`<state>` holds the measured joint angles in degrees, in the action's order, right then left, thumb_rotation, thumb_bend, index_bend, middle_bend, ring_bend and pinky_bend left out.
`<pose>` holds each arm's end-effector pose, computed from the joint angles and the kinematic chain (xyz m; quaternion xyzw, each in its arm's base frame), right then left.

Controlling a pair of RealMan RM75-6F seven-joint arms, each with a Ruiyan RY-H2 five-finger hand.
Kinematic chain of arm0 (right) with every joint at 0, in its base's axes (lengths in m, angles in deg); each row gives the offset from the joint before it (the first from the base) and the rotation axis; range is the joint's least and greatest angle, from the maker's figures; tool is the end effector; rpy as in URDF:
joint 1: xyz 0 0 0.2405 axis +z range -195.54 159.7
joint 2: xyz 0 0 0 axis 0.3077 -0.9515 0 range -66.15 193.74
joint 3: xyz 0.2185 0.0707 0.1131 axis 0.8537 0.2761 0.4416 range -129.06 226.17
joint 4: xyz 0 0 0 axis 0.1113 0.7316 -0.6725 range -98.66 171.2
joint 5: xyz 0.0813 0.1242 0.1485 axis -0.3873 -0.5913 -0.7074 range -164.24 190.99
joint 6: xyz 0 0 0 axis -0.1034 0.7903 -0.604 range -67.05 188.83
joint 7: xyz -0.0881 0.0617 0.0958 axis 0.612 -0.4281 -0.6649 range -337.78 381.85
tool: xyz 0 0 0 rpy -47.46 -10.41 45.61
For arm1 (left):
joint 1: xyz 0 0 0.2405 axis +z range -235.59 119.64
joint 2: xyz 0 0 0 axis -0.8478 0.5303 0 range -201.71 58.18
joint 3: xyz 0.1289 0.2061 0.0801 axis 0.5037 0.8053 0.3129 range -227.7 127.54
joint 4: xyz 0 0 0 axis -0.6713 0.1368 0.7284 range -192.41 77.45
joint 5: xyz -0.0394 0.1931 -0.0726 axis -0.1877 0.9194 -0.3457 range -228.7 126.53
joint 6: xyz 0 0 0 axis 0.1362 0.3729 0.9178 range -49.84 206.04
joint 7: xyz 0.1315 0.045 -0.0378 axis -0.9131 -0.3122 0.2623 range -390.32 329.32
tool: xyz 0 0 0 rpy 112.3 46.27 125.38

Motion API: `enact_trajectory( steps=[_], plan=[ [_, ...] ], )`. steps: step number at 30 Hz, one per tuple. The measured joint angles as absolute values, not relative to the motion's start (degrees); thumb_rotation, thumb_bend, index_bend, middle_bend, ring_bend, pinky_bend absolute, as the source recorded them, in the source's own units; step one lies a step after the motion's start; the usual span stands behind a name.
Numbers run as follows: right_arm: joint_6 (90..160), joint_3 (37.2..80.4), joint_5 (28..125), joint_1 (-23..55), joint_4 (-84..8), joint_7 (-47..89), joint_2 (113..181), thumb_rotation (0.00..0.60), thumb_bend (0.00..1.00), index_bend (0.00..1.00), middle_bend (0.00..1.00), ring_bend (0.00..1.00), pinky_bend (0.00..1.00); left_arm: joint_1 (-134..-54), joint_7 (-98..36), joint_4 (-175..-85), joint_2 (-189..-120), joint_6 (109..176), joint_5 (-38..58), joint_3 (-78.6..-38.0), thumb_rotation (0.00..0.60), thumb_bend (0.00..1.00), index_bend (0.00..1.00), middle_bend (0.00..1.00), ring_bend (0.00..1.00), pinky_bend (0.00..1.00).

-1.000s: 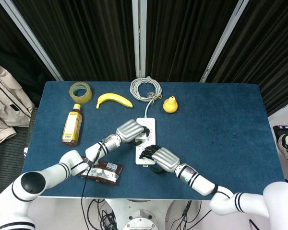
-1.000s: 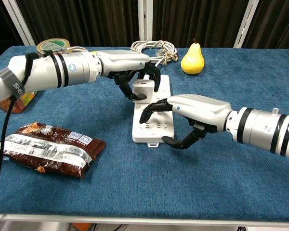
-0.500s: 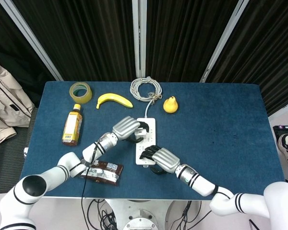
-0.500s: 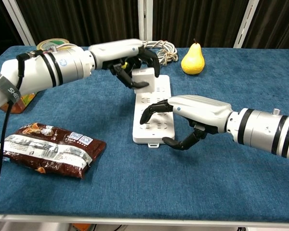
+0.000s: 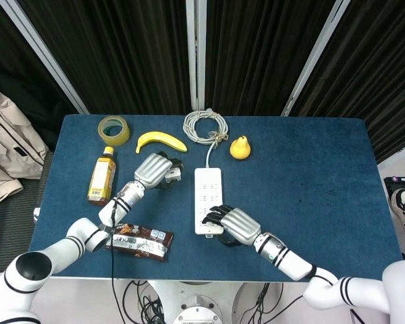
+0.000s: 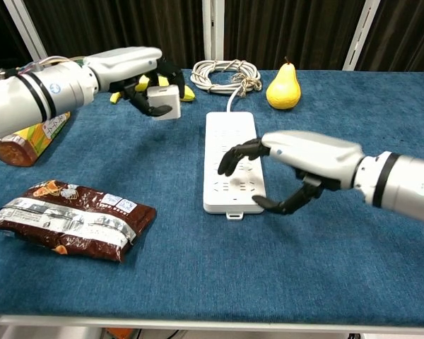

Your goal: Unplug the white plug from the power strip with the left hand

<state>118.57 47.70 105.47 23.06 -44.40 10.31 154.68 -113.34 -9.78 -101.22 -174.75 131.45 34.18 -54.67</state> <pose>-0.1447 -0.2812 -0.0498 0.7835 -0.3989 0.4308 0.2037 -0.1323 0.4214 -0.0496 -0.7725 -0.3208 -0.4332 0.3357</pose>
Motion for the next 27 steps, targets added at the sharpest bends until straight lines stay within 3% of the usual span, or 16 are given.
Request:
enact_trajectory(
  steps=[5,9,16,21,27],
  plan=[
    [122.8,47.8,105.9,20.9,-47.3,11.7,150.7,0.6,0.29,0.24,0.26,0.13,0.2,-111.1,-18.7,-107.5,-171.9,130.5,30.2,-56.1,0.6,0.12,0.14,0.12,0.0,0.06],
    [126.9,48.0,105.3,18.0,-50.3,13.6,146.1,0.6,0.17,0.19,0.22,0.09,0.18,-107.0,-23.4,-115.6,-167.0,134.3,27.5,-57.3,0.6,0.1,0.14,0.12,0.0,0.05],
    [133.5,47.8,102.0,11.1,-54.2,17.5,136.4,0.6,0.22,0.06,0.13,0.0,0.09,-94.7,-28.1,-131.2,-153.7,146.1,23.0,-57.8,0.6,0.1,0.14,0.12,0.0,0.05],
    [139.9,47.2,99.9,4.8,-55.8,18.2,131.3,0.6,0.23,0.01,0.09,0.0,0.06,-84.5,-30.9,-138.7,-145.2,155.3,20.6,-56.3,0.6,0.1,0.14,0.12,0.0,0.04],
    [146.5,46.2,99.8,-1.7,-56.4,16.1,129.4,0.6,0.23,0.0,0.08,0.0,0.05,-74.7,-32.9,-144.3,-141.5,165.3,21.7,-52.5,0.6,0.1,0.14,0.12,0.0,0.02]
  ],
)
